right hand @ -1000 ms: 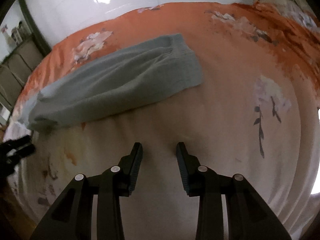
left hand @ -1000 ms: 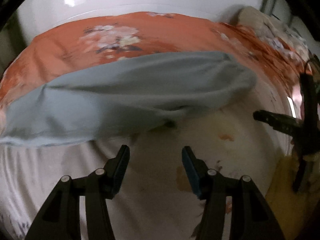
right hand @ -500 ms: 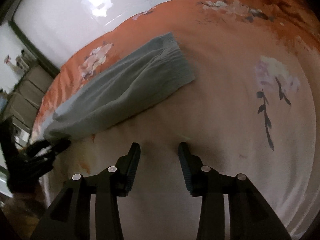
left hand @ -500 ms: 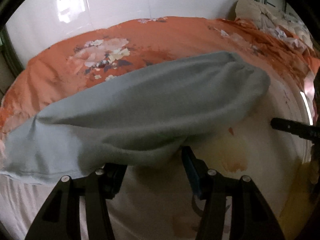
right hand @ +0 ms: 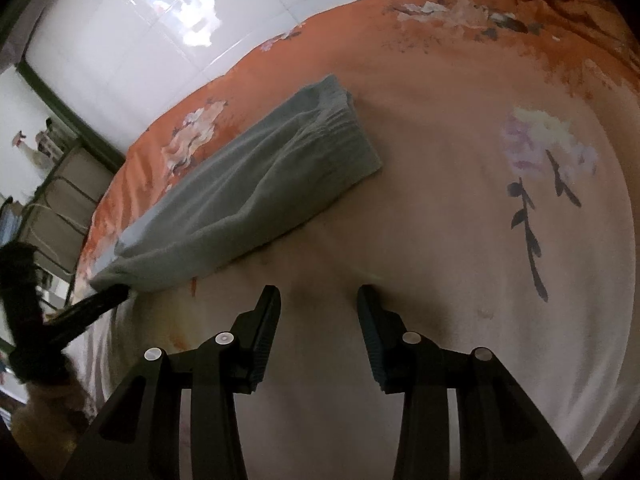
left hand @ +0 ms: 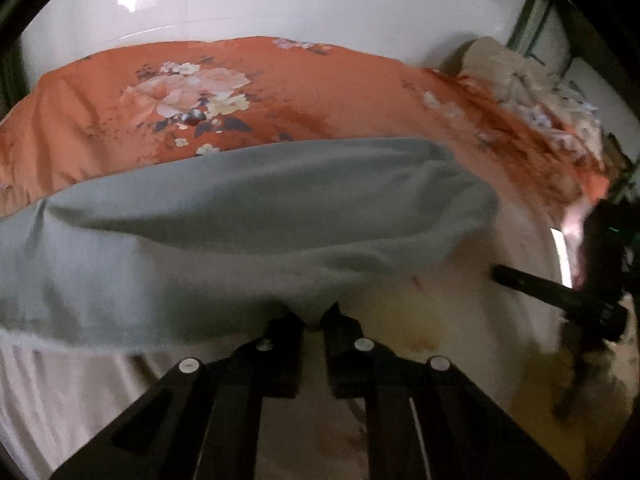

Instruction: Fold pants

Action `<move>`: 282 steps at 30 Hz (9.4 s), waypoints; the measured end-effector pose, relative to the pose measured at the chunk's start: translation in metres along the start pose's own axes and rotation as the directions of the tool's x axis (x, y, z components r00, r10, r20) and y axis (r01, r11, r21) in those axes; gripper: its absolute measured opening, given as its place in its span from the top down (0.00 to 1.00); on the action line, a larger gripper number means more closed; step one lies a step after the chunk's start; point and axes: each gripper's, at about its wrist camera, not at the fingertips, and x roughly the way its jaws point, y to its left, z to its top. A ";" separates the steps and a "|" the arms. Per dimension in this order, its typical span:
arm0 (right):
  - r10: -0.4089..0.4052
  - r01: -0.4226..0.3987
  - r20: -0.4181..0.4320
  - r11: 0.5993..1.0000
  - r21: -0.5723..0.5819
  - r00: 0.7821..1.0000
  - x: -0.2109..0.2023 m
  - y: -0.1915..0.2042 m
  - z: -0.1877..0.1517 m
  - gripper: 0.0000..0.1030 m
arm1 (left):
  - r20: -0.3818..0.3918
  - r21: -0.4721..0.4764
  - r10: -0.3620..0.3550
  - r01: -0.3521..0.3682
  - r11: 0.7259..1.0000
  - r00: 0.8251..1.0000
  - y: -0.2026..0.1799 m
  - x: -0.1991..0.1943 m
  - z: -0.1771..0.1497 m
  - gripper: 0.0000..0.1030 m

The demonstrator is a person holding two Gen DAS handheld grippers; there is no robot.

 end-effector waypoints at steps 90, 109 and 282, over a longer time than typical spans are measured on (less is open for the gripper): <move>-0.079 0.040 -0.064 0.881 -0.472 0.995 0.088 0.207 -0.045 0.59 | -0.243 -0.181 0.546 -0.591 0.786 0.801 0.264 -0.053 -0.040 0.54; -0.048 0.013 -0.062 0.886 -0.464 0.997 0.057 0.207 -0.034 0.58 | -0.011 -0.400 0.465 -0.430 0.809 0.885 0.260 -0.104 -0.017 0.48; -0.134 0.133 -0.086 0.991 -0.026 0.987 0.021 0.020 0.113 0.60 | -0.037 -0.492 0.015 -0.032 0.870 0.999 0.067 0.033 0.002 0.31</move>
